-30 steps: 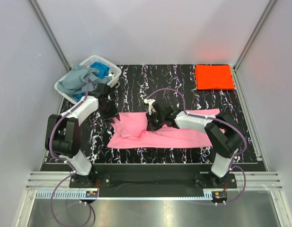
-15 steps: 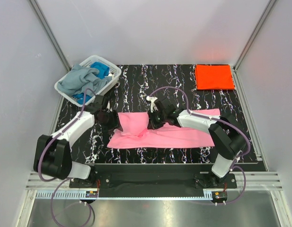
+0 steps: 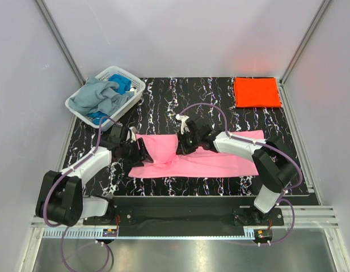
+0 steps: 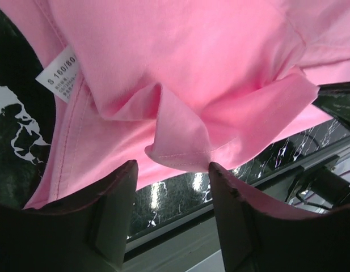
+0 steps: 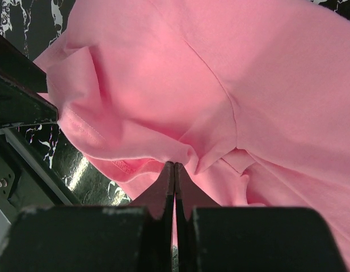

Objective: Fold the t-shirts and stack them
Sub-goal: Fold the tshirt

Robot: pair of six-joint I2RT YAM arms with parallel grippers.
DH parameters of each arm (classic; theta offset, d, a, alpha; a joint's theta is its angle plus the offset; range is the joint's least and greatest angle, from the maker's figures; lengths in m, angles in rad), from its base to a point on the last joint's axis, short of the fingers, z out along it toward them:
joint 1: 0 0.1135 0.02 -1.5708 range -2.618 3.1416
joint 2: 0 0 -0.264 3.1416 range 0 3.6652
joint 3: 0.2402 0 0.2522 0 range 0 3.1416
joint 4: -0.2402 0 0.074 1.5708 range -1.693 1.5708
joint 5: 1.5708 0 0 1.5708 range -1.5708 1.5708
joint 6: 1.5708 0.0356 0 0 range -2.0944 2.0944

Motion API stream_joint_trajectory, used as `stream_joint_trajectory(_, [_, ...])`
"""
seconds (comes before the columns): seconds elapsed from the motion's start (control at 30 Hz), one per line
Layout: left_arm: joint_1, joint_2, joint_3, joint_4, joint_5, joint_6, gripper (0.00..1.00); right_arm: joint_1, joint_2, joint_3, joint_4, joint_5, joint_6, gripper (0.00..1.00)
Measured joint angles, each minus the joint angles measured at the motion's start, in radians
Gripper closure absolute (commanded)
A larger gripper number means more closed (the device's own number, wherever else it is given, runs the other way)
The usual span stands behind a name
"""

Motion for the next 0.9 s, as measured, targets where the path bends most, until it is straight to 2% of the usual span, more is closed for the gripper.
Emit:
stream_joint_trajectory(0.3, [0.000, -0.089, 0.000, 0.022, -0.062, -0.039, 0.41, 0.000, 0.021, 0.000, 0.000, 0.005, 0.015, 1.00])
stream_joint_trajectory(0.43, [0.000, -0.117, -0.016, 0.034, -0.073, -0.055, 0.46, 0.000, 0.029, 0.000, -0.002, 0.012, 0.025, 1.00])
stream_joint_trajectory(0.57, [0.000, -0.176, -0.032, -0.015, -0.148, -0.076, 0.51, -0.002, 0.029, 0.003, -0.023, 0.038, 0.043, 1.00])
stream_joint_trajectory(0.67, [0.000, -0.206, -0.041, -0.024, -0.174, -0.090, 0.58, -0.004, 0.029, 0.003, -0.040, 0.050, 0.061, 1.00])
stream_joint_trajectory(0.7, [0.000, -0.206, -0.045, -0.024, -0.175, -0.094, 0.65, -0.004, 0.029, 0.003, -0.044, 0.050, 0.068, 1.00])
stream_joint_trajectory(0.9, [0.000, -0.143, -0.088, -0.017, -0.178, -0.113, 0.83, -0.006, 0.029, 0.004, -0.048, 0.054, 0.086, 1.00])
